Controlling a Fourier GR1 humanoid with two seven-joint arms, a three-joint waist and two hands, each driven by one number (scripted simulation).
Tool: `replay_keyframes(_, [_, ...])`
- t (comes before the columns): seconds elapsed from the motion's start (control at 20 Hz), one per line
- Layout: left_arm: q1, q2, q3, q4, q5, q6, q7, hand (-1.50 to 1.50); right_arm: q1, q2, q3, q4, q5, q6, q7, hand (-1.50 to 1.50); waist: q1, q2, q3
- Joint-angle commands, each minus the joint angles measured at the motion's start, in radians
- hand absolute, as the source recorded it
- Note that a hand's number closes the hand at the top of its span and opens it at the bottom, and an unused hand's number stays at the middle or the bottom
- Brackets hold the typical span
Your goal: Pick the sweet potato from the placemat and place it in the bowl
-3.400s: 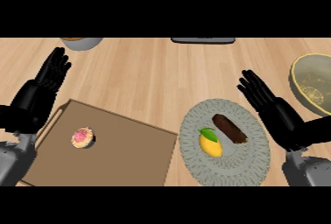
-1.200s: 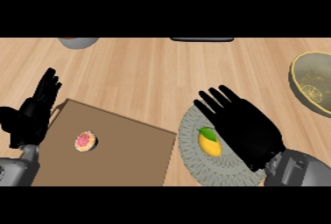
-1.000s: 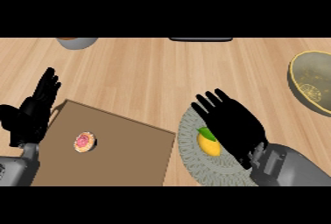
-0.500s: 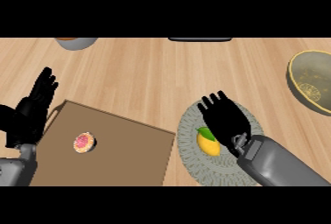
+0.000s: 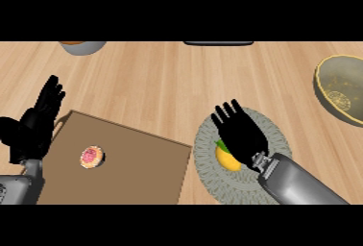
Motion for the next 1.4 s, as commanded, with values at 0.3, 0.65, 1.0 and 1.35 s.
replay_keyframes(0.3, [0.026, -0.025, 0.041, -0.064, -0.040, -0.050, 0.042, 0.00, 0.079, 0.103, -0.039, 0.150, 0.139, -0.082, -0.025, -1.50, 0.001, 0.000, 0.000])
replay_keyframes(0.65, [0.017, -0.027, 0.103, -0.061, -0.039, -0.114, 0.054, 0.00, 0.122, 0.038, -0.116, 0.144, 0.194, -0.124, -0.151, -1.50, -0.001, -0.001, 0.000])
replay_keyframes(1.0, [0.048, -0.047, 0.149, -0.010, -0.044, -0.161, -0.029, 0.00, 0.052, 0.129, -0.186, 0.323, 0.267, -0.188, -0.172, -1.50, 0.002, 0.000, 0.000])
replay_keyframes(1.35, [-0.058, -0.082, 0.137, 0.060, -0.085, -0.149, -0.006, 0.00, 0.037, 0.204, -0.197, 0.483, 0.284, -0.256, -0.250, 1.50, 0.001, 0.002, 0.000])
